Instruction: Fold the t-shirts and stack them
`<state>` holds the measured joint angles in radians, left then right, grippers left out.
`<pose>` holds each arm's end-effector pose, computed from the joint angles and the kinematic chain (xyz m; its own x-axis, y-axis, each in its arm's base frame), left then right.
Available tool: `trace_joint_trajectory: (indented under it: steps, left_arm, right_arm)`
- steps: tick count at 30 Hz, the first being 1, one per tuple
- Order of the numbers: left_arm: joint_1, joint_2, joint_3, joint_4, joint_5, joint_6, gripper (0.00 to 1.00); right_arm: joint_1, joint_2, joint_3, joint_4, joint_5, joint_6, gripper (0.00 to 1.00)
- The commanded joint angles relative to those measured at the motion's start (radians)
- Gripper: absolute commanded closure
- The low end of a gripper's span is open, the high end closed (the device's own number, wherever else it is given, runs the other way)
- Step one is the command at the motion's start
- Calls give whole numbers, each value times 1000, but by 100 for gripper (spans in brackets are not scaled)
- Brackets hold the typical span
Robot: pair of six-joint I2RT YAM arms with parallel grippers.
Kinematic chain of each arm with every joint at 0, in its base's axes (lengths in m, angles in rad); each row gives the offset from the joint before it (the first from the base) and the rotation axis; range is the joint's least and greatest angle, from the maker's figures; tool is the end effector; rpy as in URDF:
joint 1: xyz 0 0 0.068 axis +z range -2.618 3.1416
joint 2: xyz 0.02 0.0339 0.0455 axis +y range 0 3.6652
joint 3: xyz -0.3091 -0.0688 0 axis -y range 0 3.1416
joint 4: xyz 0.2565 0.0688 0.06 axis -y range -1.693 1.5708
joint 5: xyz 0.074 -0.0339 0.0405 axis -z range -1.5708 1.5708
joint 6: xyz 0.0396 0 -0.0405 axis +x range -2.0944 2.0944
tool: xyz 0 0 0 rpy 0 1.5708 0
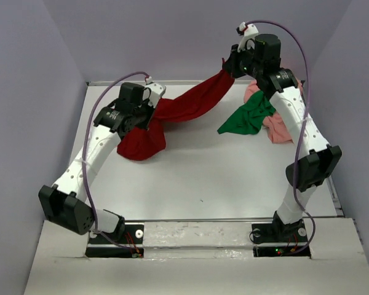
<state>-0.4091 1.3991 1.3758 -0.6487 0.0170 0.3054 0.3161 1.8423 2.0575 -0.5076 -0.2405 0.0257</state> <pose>0.2877 -0.1255 0.4013 -0.4215 0.5104 -0.7495 0.5627 0.7954 0.2252 0.4232 0.1483 0.4923 -0.2872 -0.0677 -0.9555 -0.5115 0.8542 0.0932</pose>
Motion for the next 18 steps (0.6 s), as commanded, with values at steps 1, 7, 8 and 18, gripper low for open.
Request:
trace_joint_trajectory:
  steps: [1,7,8,18]
  left_arm:
    - [23,-100,136,6,-86,-75,100]
    - [39,-228,333,24,-208,-106,100]
    - [47,-245,360,29,-228,-114,100]
    - [286,-453,672,87,-200,-187,100]
  right_arm:
    - [3,-72,9,21,69,-44,100]
    - [3,-239,9,6,113,-56,100]
    - [3,-264,7,7,121,-56,100]
    - [3,-569,62,-12,217,-56,100]
